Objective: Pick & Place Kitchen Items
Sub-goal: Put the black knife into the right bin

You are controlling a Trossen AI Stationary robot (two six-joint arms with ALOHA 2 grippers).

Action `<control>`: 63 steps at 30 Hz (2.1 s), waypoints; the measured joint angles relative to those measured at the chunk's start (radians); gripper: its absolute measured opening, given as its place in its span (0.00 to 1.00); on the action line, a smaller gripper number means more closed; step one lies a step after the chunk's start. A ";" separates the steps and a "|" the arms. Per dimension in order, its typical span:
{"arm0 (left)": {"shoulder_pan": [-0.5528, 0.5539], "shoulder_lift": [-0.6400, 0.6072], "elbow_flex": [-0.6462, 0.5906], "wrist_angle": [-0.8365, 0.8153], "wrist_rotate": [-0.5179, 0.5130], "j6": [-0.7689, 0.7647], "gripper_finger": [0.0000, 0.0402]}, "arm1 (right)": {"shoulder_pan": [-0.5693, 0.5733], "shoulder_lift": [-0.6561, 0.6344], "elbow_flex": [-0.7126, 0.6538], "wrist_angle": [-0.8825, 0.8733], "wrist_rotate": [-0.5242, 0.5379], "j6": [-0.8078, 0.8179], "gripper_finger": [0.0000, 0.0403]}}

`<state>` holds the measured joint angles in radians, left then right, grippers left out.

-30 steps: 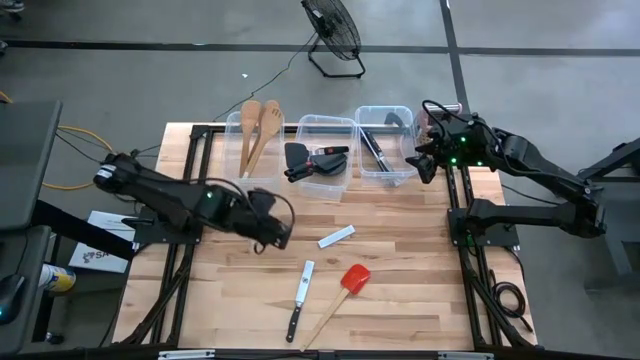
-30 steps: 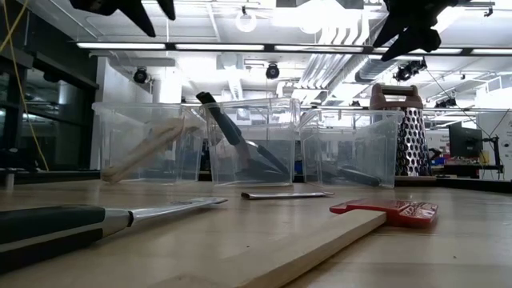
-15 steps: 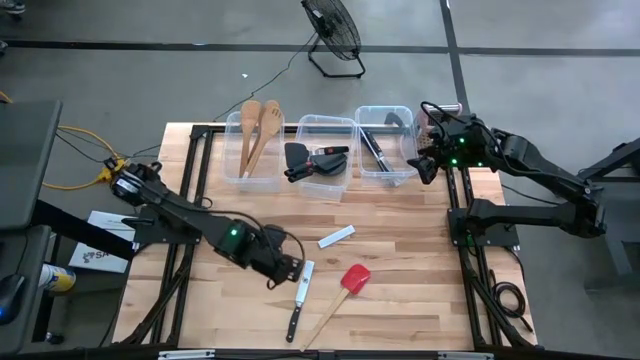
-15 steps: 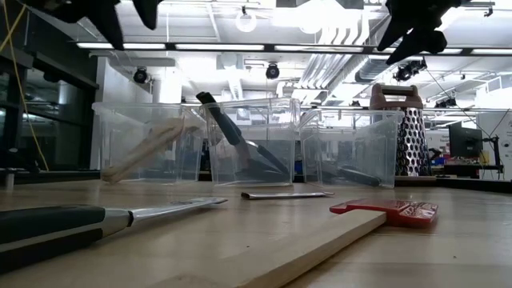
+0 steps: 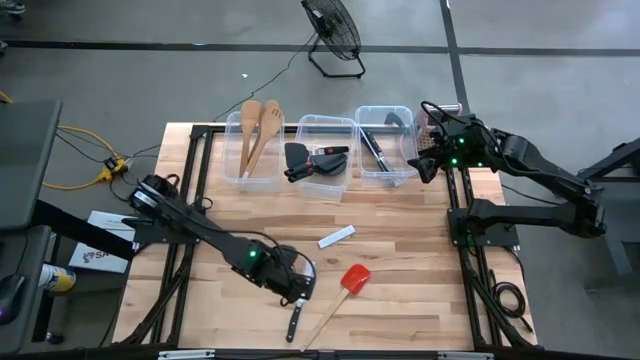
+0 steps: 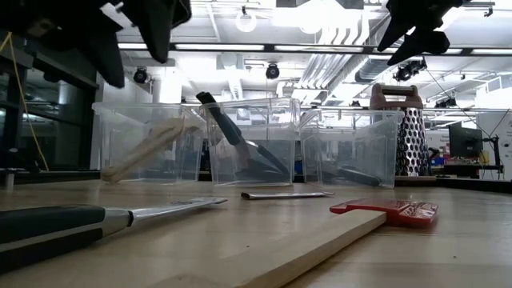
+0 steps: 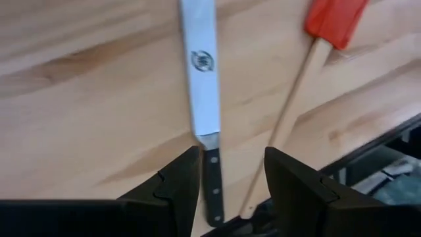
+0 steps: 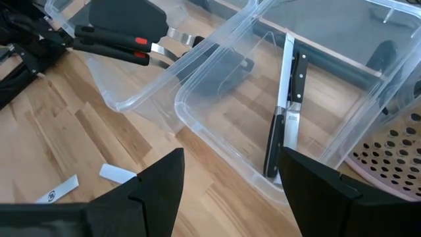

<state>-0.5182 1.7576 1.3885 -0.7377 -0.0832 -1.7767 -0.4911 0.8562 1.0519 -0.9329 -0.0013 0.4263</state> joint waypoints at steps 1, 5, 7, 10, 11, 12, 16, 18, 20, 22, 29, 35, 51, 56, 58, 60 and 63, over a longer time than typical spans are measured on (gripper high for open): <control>0.000 0.009 0.000 0.013 0.005 0.004 0.41 | 0.000 0.000 0.000 0.000 0.000 0.001 0.58; -0.002 0.045 0.000 0.057 0.040 0.016 0.41 | 0.000 0.000 0.000 0.000 0.001 0.015 0.58; -0.005 0.052 0.000 0.099 0.045 0.039 0.41 | 0.000 0.000 0.000 0.001 0.001 0.015 0.58; -0.007 0.062 0.000 0.154 0.048 0.078 0.41 | 0.000 0.000 0.000 0.001 0.002 0.015 0.58; -0.007 0.062 0.000 0.160 0.048 0.084 0.41 | 0.000 0.000 0.000 0.001 0.002 0.015 0.58; -0.008 0.062 0.000 0.169 0.048 0.091 0.41 | 0.000 0.000 0.000 0.001 0.002 0.015 0.58; -0.008 0.062 0.000 0.157 0.051 0.097 0.35 | 0.000 0.000 0.000 0.001 0.002 0.015 0.58; -0.008 0.062 0.000 0.172 0.061 0.106 0.28 | 0.000 0.000 0.000 0.001 0.002 0.015 0.58; -0.008 0.063 0.000 0.178 0.073 0.119 0.19 | 0.000 0.000 0.000 0.000 0.002 0.015 0.58; -0.008 0.077 0.001 0.213 0.074 0.130 0.08 | 0.000 0.000 0.000 0.000 0.002 0.015 0.58; -0.017 0.126 -0.003 0.252 0.067 0.112 0.00 | 0.000 0.000 0.000 -0.009 0.002 0.021 0.58; -0.029 0.161 0.003 0.330 0.047 0.089 0.00 | 0.000 0.001 0.000 -0.024 0.002 0.021 0.58; -0.054 0.224 0.001 0.251 0.057 0.067 0.00 | 0.000 0.001 0.000 -0.036 0.002 0.018 0.58; -0.053 0.224 0.001 0.215 0.103 0.072 0.00 | 0.000 0.001 0.000 -0.036 0.002 0.016 0.58; -0.053 0.224 0.001 0.225 0.105 0.074 0.00 | 0.000 0.001 0.000 -0.036 0.002 0.016 0.58; -0.053 0.224 0.001 0.225 0.105 0.075 0.00 | 0.000 0.001 0.000 -0.036 0.002 0.016 0.58; -0.053 0.224 0.001 0.234 0.112 0.074 0.00 | 0.000 0.001 0.000 -0.036 0.002 0.015 0.58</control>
<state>-0.5716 1.9812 1.3891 -0.5032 0.0286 -1.7023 -0.4909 0.8570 1.0519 -0.9691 0.0010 0.4416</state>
